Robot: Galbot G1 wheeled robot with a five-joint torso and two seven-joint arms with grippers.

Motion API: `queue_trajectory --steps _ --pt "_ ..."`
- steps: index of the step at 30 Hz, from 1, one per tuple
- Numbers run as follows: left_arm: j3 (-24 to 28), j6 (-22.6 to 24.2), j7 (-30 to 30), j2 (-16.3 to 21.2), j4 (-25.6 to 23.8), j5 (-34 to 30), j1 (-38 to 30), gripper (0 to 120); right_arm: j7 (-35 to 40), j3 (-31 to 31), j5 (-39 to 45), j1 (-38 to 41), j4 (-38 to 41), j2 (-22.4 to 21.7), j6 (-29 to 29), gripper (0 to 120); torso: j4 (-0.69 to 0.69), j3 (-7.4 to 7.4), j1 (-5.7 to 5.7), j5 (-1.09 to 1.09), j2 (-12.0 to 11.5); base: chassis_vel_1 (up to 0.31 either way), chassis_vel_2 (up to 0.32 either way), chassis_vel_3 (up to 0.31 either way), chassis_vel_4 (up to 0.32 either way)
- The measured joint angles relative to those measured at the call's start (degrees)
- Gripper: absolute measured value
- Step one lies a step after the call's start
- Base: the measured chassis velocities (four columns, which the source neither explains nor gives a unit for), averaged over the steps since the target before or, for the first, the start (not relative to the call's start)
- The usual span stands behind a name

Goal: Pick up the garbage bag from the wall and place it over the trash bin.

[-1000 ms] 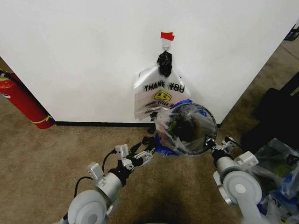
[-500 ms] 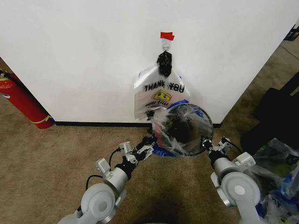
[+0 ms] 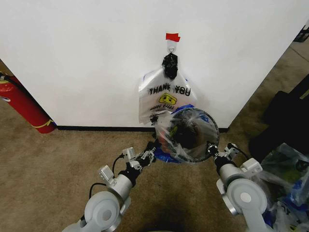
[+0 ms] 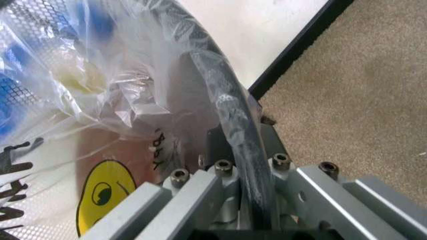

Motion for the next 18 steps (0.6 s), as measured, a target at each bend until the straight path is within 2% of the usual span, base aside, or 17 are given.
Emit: queue_trajectory --steps 3,11,18 --pt "0.03 0.0 -0.09 0.02 0.2 0.0 0.01 0 0.03 0.02 0.01 0.0 0.05 -0.08 0.02 0 -0.01 0.0 0.0 0.0 0.0 0.0 0.0 0.0 0.0" --pt "0.53 1.39 -0.5 0.07 0.49 0.34 0.18 0 0.11 -0.21 -0.12 -0.06 0.26 0.01 0.09 0 0.0 0.0 0.0 0.0 0.0 0.0 0.0 0.0 0.0" --pt "4.95 3.84 0.63 0.61 3.33 5.19 0.02 0 0.17 -0.88 -0.09 -0.03 0.5 0.31 0.03 0 0.0 0.0 0.0 0.0 0.0 0.0 0.0 0.0 0.0"
